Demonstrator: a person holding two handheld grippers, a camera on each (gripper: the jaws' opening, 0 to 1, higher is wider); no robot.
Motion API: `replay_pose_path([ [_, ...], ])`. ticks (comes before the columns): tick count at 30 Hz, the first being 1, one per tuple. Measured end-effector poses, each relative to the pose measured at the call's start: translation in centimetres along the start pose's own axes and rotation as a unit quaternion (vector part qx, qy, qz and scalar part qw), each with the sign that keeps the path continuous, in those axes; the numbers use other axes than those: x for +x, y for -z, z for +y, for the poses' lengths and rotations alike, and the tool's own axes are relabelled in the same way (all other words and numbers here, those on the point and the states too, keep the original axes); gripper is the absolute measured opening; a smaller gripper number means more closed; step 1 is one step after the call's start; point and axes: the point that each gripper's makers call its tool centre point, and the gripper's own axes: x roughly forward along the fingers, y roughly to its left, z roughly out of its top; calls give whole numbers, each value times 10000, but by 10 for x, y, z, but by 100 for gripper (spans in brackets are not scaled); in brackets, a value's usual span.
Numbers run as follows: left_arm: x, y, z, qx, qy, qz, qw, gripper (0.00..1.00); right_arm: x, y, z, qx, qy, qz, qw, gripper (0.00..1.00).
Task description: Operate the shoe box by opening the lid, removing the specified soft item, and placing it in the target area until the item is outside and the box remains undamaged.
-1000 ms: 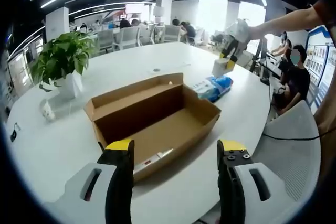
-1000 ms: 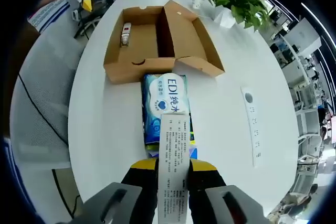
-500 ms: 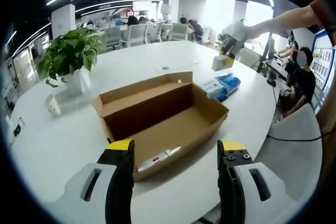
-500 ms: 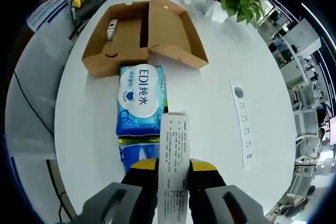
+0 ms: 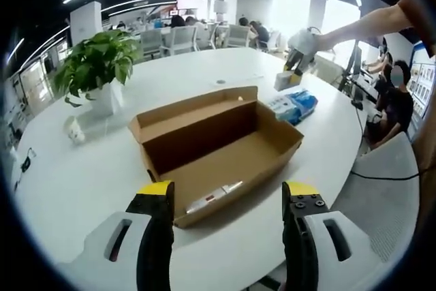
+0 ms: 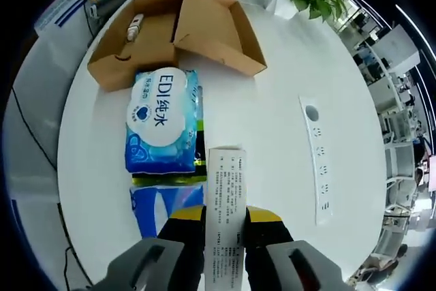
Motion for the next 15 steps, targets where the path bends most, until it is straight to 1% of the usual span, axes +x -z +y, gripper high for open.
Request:
replay_pose_path([
  [5, -2, 3, 2, 15, -32, 67, 10000, 64, 15, 7, 1, 26, -103, 58, 9999, 17],
  [9, -4, 5, 4, 31, -73, 149, 9999, 64, 24, 12, 1, -46, -144, 115, 9998, 17],
  [15, -3, 7, 3, 44, -86, 228, 9997, 64, 33, 17, 2, -63, -229, 132, 9996, 17],
])
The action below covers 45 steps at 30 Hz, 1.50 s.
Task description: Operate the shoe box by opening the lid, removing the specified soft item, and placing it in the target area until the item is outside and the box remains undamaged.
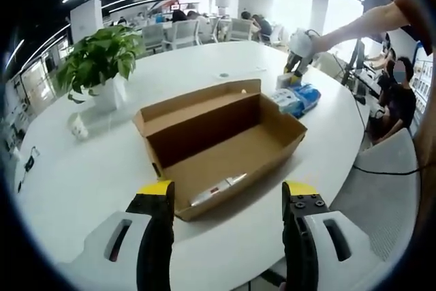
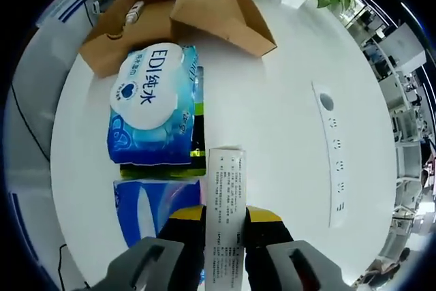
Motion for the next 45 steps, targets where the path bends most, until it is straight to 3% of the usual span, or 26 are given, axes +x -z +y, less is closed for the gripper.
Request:
replay_pose_path([
  [7, 5, -1, -3, 34, 15, 68, 10000, 64, 16, 12, 4, -306, -125, 190, 9993, 17],
  [27, 8, 0, -8, 72, 19, 173, 9998, 64, 20, 32, 1, -706, -240, 407, 9964, 17],
  [45, 7, -3, -5, 100, 13, 126, 9999, 64, 7, 35, -5, -410, -89, 366, 9985, 25],
])
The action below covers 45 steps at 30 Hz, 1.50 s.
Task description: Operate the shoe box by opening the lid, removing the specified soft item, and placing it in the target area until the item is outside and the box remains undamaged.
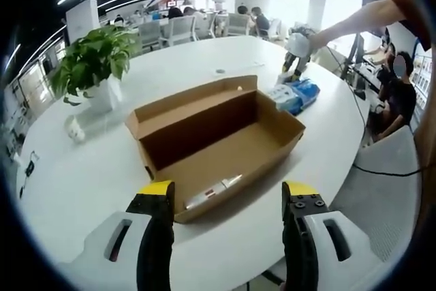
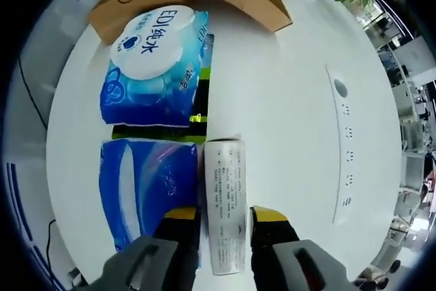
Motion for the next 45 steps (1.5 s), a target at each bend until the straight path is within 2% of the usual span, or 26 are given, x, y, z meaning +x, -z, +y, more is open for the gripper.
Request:
replay_pose_path([
  [9, 1, -6, -2, 61, 60, -119, 9999, 64, -31, 1, -7, 350, 197, -192, 9990, 28],
  [15, -1, -11, -6, 102, 116, -206, 9997, 64, -56, -5, -12, 756, 382, -473, 9953, 30],
  [20, -4, -13, -8, 130, 159, -289, 9994, 64, -77, -19, -12, 889, 586, -725, 9917, 31],
  [25, -6, -16, -11, 177, 214, -367, 9989, 64, -94, -32, -14, 1261, 831, -1049, 9829, 32],
  [29, -7, -18, -12, 188, 244, -443, 9985, 64, -107, -39, -20, 1636, 1064, -1343, 9715, 33],
  [31, -9, -19, -13, 205, 255, -480, 9983, 64, -115, -45, -22, 1865, 1141, -1543, 9635, 33],
  [34, -11, -21, -13, 208, 264, -541, 9980, 64, -127, -53, -25, 2216, 1248, -1906, 9481, 35],
  [37, -11, -21, -13, 211, 280, -573, 9977, 64, -147, -71, -31, 2447, 1539, -2447, 9255, 45],
  [39, -11, -22, -15, 197, 313, -619, 9974, 64, -158, -81, -30, 2657, 1558, -2751, 9107, 46],
  [41, -11, -23, -15, 196, 323, -645, 9972, 64, -165, -86, -30, 2757, 1585, -2913, 9022, 47],
  [43, -11, -25, -16, 199, 336, -680, 9969, 64, -168, -90, -30, 2811, 1586, -3013, 8972, 48],
  [45, -12, -27, -17, 197, 350, -720, 9966, 64, -172, -98, -26, 2937, 1534, -3189, 8880, 49],
])
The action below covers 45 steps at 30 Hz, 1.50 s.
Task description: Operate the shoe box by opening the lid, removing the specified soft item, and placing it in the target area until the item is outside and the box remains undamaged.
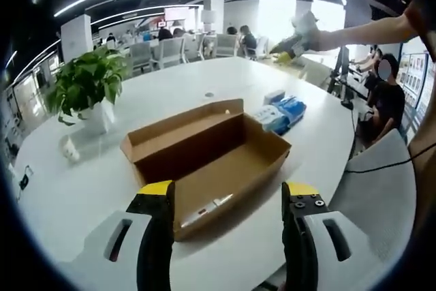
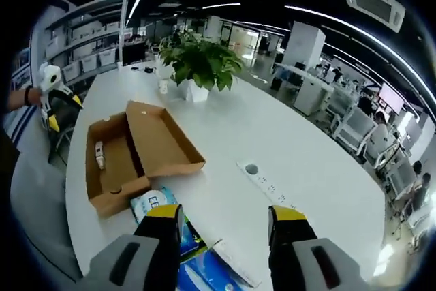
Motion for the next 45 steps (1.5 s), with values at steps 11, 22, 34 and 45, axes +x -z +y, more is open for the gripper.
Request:
replay_pose_path([
  [11, -9, -2, 4, 62, -25, -77, 9999, 64, -2, -17, 49, 546, -263, -549, 9967, 54],
  [22, -23, 13, 11, -68, -138, -16, 9999, 64, 1, -22, 124, 615, -724, -865, 9917, 56],
  [34, -23, 16, 15, -93, -178, 43, 9998, 63, 10, -13, 181, 706, -1130, -962, 9864, 57],
  [45, -15, 16, 18, -20, -100, 127, 9999, 63, 17, 15, 234, 850, -1553, -806, 9809, 58],
])
